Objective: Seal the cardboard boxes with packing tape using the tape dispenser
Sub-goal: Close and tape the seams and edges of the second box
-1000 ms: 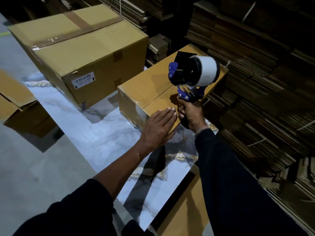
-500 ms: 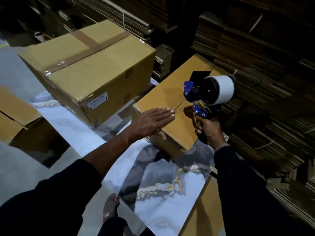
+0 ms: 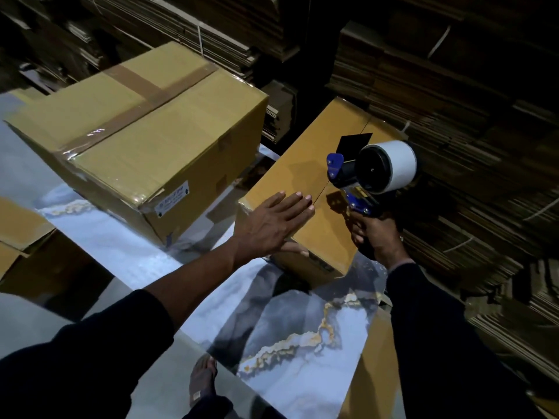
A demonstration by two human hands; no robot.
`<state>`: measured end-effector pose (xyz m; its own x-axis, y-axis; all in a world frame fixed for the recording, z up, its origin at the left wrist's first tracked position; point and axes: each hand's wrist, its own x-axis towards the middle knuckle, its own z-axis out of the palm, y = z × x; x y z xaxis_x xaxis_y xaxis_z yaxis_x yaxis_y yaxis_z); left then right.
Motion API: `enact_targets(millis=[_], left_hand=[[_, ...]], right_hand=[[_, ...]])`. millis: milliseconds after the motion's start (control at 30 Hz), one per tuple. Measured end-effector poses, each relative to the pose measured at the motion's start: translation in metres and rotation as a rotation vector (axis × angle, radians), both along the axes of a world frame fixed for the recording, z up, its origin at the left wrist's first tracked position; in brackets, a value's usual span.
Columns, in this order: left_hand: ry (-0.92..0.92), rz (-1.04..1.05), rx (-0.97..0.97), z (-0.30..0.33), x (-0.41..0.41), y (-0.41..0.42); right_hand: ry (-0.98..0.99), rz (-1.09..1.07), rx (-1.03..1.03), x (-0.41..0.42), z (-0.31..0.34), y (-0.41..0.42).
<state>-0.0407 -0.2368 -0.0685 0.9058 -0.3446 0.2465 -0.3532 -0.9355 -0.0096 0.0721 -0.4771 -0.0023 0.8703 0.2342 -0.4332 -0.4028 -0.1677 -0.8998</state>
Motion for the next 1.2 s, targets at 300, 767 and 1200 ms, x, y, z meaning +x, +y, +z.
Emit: enact_targets(millis=[300, 767, 1200], left_hand=[[0.021, 0.001, 0.078, 0.004, 0.005, 0.053], [0.178, 0.385, -1.291, 0.002, -0.021, 0.051], [-0.529, 1.213, -1.593, 0.011, 0.019, -0.136]], right_hand=[[0.004, 0.053, 0.078, 0.004, -0.004, -0.002], [0.0, 0.013, 0.039, 0.007, -0.011, -0.007], [0.006, 0.09, 0.1, 0.007, -0.011, -0.008]])
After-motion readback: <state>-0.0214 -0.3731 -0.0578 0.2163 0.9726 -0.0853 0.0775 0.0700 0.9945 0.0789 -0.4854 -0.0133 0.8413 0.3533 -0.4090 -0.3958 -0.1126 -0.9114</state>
